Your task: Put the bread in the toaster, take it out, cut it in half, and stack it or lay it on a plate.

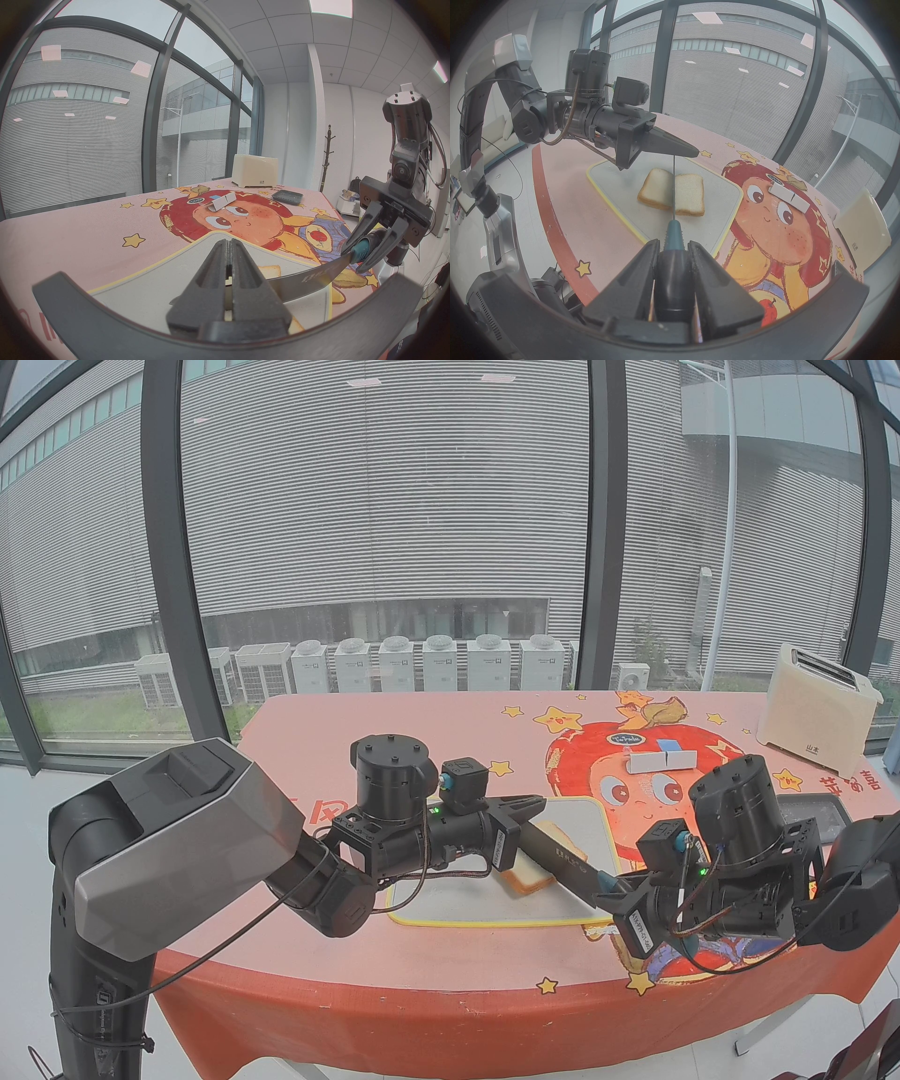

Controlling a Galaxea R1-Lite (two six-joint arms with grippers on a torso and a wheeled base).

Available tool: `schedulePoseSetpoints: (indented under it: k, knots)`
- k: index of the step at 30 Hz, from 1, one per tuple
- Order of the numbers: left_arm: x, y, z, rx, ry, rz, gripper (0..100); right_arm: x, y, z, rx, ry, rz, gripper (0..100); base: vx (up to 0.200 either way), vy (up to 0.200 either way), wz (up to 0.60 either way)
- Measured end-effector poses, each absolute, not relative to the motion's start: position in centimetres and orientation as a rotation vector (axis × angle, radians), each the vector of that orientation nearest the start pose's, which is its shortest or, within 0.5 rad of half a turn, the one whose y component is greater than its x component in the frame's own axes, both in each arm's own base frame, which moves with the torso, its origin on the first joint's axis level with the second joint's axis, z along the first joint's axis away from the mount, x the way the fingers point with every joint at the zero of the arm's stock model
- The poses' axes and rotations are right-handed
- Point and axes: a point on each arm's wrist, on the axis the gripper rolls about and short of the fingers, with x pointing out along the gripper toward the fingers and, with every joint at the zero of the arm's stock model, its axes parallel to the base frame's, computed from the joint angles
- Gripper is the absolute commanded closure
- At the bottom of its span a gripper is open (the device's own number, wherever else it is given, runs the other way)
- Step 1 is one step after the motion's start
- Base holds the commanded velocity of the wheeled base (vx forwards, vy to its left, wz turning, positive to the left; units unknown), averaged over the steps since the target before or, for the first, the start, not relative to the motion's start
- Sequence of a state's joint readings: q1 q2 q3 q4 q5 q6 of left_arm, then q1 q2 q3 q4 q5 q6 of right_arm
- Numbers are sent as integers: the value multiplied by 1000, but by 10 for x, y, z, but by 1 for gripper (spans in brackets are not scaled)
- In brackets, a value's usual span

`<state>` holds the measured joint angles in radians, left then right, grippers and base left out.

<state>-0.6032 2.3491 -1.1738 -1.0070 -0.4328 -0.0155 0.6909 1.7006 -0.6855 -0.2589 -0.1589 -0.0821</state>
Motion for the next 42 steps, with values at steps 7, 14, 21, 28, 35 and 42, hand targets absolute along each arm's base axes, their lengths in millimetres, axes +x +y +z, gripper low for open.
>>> schedulePoseSetpoints:
  k: [7, 14, 21, 28, 35, 42]
  knots:
    - [363, -262, 66, 1, 179, -1033, 100, 209, 168, 116, -398, 690, 536, 100, 0, 0, 0]
    - [363, -261, 65, 1, 181, -1031, 100, 210, 169, 119, -393, 679, 536, 100, 0, 0, 0]
    - [362, -259, 62, 2, 191, -1028, 100, 212, 171, 125, -384, 659, 537, 100, 0, 0, 0]
    - [362, -260, 64, 2, 191, -1031, 100, 208, 167, 116, -396, 689, 535, 100, 0, 0, 0]
    - [361, -263, 66, 2, 186, -1039, 100, 206, 165, 114, -401, 698, 534, 100, 0, 0, 0]
    - [360, -263, 64, 2, 189, -1038, 100, 210, 168, 122, -388, 671, 535, 100, 0, 0, 0]
